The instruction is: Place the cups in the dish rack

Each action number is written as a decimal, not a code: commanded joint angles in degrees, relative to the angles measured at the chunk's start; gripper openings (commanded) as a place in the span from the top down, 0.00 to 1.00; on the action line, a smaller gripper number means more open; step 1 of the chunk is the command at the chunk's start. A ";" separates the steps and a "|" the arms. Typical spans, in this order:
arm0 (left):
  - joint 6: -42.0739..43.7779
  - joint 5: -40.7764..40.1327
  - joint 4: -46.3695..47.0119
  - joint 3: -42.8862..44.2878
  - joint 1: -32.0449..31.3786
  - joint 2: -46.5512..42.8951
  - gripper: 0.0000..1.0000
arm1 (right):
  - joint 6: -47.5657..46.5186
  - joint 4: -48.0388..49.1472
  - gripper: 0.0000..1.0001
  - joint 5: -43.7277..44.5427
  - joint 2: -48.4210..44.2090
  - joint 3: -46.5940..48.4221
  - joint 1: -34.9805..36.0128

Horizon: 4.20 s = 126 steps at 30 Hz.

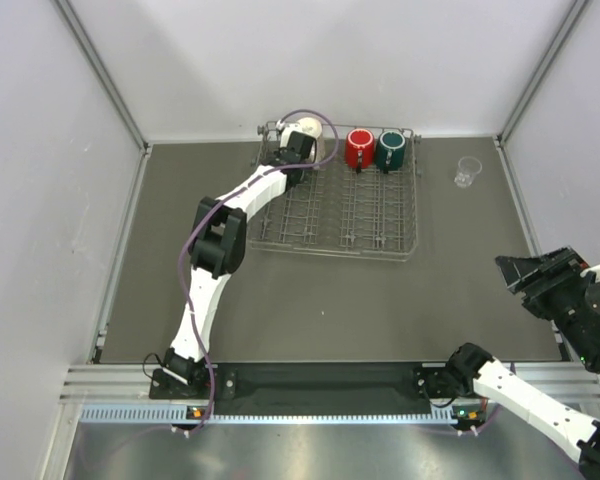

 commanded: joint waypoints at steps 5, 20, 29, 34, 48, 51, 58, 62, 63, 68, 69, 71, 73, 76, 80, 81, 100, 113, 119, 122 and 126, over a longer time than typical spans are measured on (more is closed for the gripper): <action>0.29 0.23 5.47 6.10 0.70 1.90 1.00 | 2.24 -8.09 0.41 0.38 -0.02 -1.25 0.58; -0.41 -0.39 3.80 8.56 1.76 5.24 1.00 | 3.04 -8.09 0.41 0.03 0.33 -1.51 0.49; -2.17 0.93 2.57 9.88 2.55 5.51 0.71 | 1.37 -6.77 0.38 0.29 1.12 -1.77 0.58; -2.35 1.20 2.05 9.88 2.55 4.89 0.60 | 0.40 -6.07 0.36 0.29 1.47 -1.86 0.58; -5.25 3.92 1.43 1.80 1.67 -5.47 0.59 | -6.53 -4.66 0.31 -1.02 2.79 0.24 0.67; -5.86 5.50 1.43 -1.97 1.23 -10.56 0.59 | -9.96 -3.43 0.29 -2.52 3.23 0.42 0.67; -10.86 6.73 -4.89 -11.37 0.70 -26.45 0.58 | -14.98 -2.99 0.27 -7.35 5.16 1.48 0.58; -14.21 21.02 -4.73 -23.31 -1.39 -38.24 0.58 | -15.33 -2.12 0.27 -10.25 5.34 -1.76 0.67; -14.39 22.89 -4.72 -26.39 -1.41 -41.14 0.58 | -15.42 -1.94 0.27 -10.69 5.52 -2.30 0.67; -16.23 30.63 -5.15 -43.98 -6.33 -62.41 0.52 | -15.60 0.26 0.26 -10.87 8.32 -5.11 0.67; -16.93 31.08 -6.90 -45.56 -6.68 -65.22 0.52 | -14.99 0.87 0.26 -11.05 9.29 -5.03 0.67; -18.95 34.23 -8.68 -50.57 -6.77 -73.48 0.49 | -12.97 1.75 0.26 -11.31 11.93 -5.02 0.67; -20.88 36.95 -9.12 -55.30 -6.77 -81.63 0.47 | -12.17 4.47 0.26 -11.66 14.12 -5.81 0.67; -21.77 37.50 -12.27 -57.61 -6.86 -90.10 0.43 | -12.78 9.47 0.26 -8.79 18.33 -7.40 0.58; -20.02 36.97 -21.23 -54.99 -6.86 -96.44 0.42 | -14.09 11.41 0.26 1.33 25.80 -4.69 -0.38; -19.75 36.97 -25.07 -54.37 -6.86 -97.58 0.42 | -14.80 12.73 0.26 2.21 27.39 -3.89 -1.17; -16.32 30.81 -35.75 -60.69 -6.86 -121.85 0.30 | -31.94 38.58 0.27 -13.22 67.73 17.80 -42.97; -18.52 26.25 -37.07 -61.66 -6.85 -119.56 0.30 | -37.75 42.27 0.20 -28.62 94.45 38.39 -53.03; -21.33 26.16 -35.58 -63.33 -6.77 -119.83 0.31 | -35.37 44.11 0.23 -29.33 98.51 37.52 -53.03; -20.46 27.21 -32.86 -64.74 -6.77 -118.78 0.31 | -34.84 46.48 0.23 -29.06 97.63 33.39 -53.12; -17.30 27.39 -28.46 -65.62 -6.86 -115.88 0.28 | -35.28 47.46 0.23 -28.10 96.92 31.01 -53.30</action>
